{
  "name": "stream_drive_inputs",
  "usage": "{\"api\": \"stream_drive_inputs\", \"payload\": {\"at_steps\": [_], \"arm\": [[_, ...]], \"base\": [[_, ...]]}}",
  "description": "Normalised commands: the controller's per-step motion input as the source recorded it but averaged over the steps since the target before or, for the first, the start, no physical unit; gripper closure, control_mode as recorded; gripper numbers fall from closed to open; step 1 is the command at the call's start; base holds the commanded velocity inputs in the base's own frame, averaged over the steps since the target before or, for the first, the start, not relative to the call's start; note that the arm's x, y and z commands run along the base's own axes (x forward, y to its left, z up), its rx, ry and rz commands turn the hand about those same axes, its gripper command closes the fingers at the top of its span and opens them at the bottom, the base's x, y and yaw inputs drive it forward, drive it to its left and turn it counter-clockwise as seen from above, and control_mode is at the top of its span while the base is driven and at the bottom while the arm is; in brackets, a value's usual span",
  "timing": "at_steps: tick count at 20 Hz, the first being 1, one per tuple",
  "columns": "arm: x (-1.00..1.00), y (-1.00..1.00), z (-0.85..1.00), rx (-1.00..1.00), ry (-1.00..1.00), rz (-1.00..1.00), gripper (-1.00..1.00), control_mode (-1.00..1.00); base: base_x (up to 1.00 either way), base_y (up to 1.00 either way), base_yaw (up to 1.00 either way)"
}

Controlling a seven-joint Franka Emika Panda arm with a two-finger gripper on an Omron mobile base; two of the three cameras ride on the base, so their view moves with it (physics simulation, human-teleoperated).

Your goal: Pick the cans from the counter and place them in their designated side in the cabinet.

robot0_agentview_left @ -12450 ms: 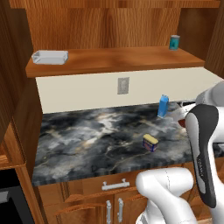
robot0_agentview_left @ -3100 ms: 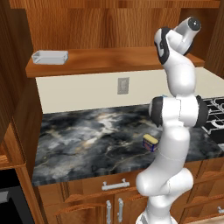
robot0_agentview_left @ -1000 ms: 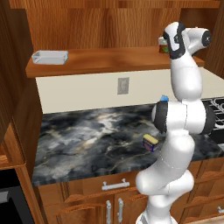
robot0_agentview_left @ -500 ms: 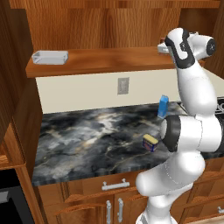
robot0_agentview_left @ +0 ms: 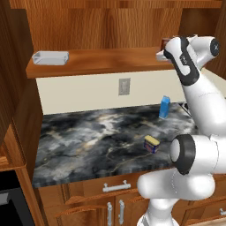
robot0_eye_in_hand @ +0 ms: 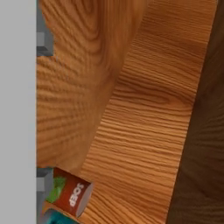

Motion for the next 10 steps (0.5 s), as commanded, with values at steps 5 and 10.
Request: {"api": "stream_drive_inputs", "payload": {"at_steps": [5, 10], "arm": [[-0.61, 0.37, 0.00, -0.07, 0.11, 0.03, -1.00, -1.00], [-0.74, 0.26, -0.03, -0.02, 0.04, 0.00, -1.00, -1.00]], "base": [[0.00, 0.00, 0.00], [0.00, 0.00, 0.00]]}}
